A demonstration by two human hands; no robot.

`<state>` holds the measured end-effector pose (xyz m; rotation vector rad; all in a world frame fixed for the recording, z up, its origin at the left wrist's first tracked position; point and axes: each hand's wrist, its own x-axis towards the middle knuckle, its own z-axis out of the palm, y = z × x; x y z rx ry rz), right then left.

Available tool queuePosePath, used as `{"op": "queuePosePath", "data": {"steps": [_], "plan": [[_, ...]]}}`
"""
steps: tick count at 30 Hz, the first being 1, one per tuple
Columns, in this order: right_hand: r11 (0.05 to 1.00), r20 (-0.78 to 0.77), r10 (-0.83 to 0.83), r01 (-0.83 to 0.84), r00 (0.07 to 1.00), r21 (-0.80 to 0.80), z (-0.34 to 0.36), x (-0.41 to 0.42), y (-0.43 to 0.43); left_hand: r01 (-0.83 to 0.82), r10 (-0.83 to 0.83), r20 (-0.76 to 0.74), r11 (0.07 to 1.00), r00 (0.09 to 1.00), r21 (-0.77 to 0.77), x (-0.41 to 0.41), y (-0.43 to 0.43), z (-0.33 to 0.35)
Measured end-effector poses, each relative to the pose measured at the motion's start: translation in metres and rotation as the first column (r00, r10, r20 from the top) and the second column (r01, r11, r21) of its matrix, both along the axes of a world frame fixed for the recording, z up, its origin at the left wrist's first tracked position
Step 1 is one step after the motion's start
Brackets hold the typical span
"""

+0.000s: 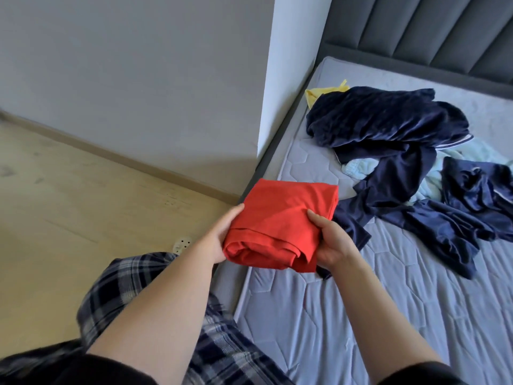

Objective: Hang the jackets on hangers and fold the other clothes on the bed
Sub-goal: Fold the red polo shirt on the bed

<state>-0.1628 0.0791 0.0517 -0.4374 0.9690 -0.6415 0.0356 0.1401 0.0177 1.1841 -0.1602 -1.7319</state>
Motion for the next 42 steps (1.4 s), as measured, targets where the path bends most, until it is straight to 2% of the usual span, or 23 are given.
{"op": "queuePosePath", "data": {"steps": [7, 8, 10, 11, 12, 13, 15, 17, 19, 21, 22, 24, 26, 27, 30, 32, 34, 35, 37, 38, 39, 41, 42], "plan": [[0.984, 0.106, 0.102, -0.085, 0.989, -0.155, 0.075, 0.069, 0.010, -0.326, 0.294, -0.152, 0.904, 0.944, -0.276, 0.048, 0.042, 0.070], [0.981, 0.114, 0.120, -0.100, 0.986, -0.167, 0.086, 0.081, 0.015, -0.367, 0.347, -0.120, 0.883, 0.930, -0.292, 0.056, 0.048, 0.081], [0.975, 0.118, 0.158, -0.136, 0.980, -0.173, 0.109, 0.105, 0.027, -0.407, 0.487, 0.206, 0.851, 0.849, -0.333, 0.073, 0.062, 0.103], [0.973, 0.114, 0.178, -0.157, 0.977, -0.171, 0.121, 0.118, 0.034, -0.408, 0.542, 0.452, 0.837, 0.709, -0.363, 0.082, 0.072, 0.116], [0.970, 0.106, 0.194, -0.175, 0.975, -0.168, 0.133, 0.130, 0.040, -0.371, 0.564, 0.652, 0.825, 0.506, -0.426, 0.093, 0.084, 0.129], [0.967, 0.099, 0.211, -0.193, 0.972, -0.166, 0.145, 0.142, 0.047, -0.289, 0.575, 0.745, 0.817, 0.337, -0.499, 0.103, 0.099, 0.144], [0.965, 0.106, 0.234, -0.218, 0.966, -0.146, 0.169, 0.168, 0.060, -0.029, 0.536, 0.825, 0.841, 0.178, -0.541, 0.122, 0.129, 0.172], [0.963, 0.100, 0.250, -0.236, 0.963, -0.133, 0.188, 0.196, 0.073, 0.203, 0.398, 0.915, 0.903, -0.057, -0.380, 0.136, 0.160, 0.193], [0.953, 0.086, 0.281, -0.267, 0.956, -0.145, 0.206, 0.224, 0.088, 0.314, 0.298, 0.878, 0.932, -0.374, -0.183, 0.146, 0.186, 0.206], [0.938, 0.079, 0.325, -0.310, 0.942, -0.154, 0.220, 0.247, 0.105, 0.275, 0.216, 0.729, 0.960, -0.650, -0.040, 0.157, 0.205, 0.213], [0.929, 0.082, 0.349, -0.334, 0.933, -0.158, 0.226, 0.257, 0.114, 0.222, 0.176, 0.660, 0.975, -0.731, -0.014, 0.163, 0.212, 0.216], [0.911, 0.083, 0.388, -0.369, 0.918, -0.182, 0.239, 0.274, 0.130, 0.130, 0.143, 0.567, 0.989, -0.812, -0.063, 0.172, 0.224, 0.220], [0.886, 0.072, 0.431, -0.408, 0.899, -0.220, 0.250, 0.288, 0.143, 0.104, 0.205, 0.535, 0.971, -0.820, -0.214, 0.180, 0.230, 0.224], [0.876, 0.074, 0.448, -0.421, 0.891, -0.237, 0.254, 0.293, 0.148, 0.075, 0.236, 0.589, 0.955, -0.773, -0.286, 0.184, 0.232, 0.228], [0.808, 0.124, 0.557, -0.501, 0.821, -0.310, 0.266, 0.299, 0.154, -0.077, 0.344, 0.850, 0.911, -0.399, -0.405, 0.199, 0.242, 0.251], [0.727, 0.156, 0.661, -0.575, 0.734, -0.375, 0.272, 0.298, 0.149, -0.166, 0.385, 0.884, 0.885, -0.265, -0.435, 0.215, 0.247, 0.268], [0.668, 0.054, 0.668, -0.567, 0.742, -0.483, 0.273, 0.299, 0.137, -0.193, 0.356, 0.923, 0.905, -0.147, -0.380, 0.230, 0.251, 0.282], [0.549, -0.100, 0.659, -0.567, 0.746, -0.614, 0.272, 0.299, 0.132, -0.205, 0.313, 0.946, 0.924, -0.078, -0.323, 0.236, 0.252, 0.287], [0.049, -0.495, 0.529, -0.607, 0.690, -0.794, 0.268, 0.304, 0.127, -0.217, 0.220, 0.974, 0.954, 0.048, -0.205, 0.248, 0.254, 0.295], [-0.197, -0.636, 0.460, -0.627, 0.620, -0.753, 0.264, 0.309, 0.127, -0.216, 0.184, 0.978, 0.963, 0.102, -0.158, 0.254, 0.254, 0.297], [-0.359, -0.737, 0.413, -0.649, 0.535, -0.671, 0.259, 0.317, 0.128, -0.210, 0.155, 0.977, 0.970, 0.147, -0.122, 0.261, 0.254, 0.299], [-0.464, -0.802, 0.368, -0.655, 0.470, -0.597, 0.244, 0.338, 0.128, -0.193, 0.111, 0.972, 0.979, 0.206, -0.070, 0.278, 0.253, 0.300], [-0.444, -0.778, 0.359, -0.639, 0.516, -0.628, 0.235, 0.352, 0.126, -0.189, 0.089, 0.968, 0.981, 0.234, -0.045, 0.288, 0.252, 0.298]]}}
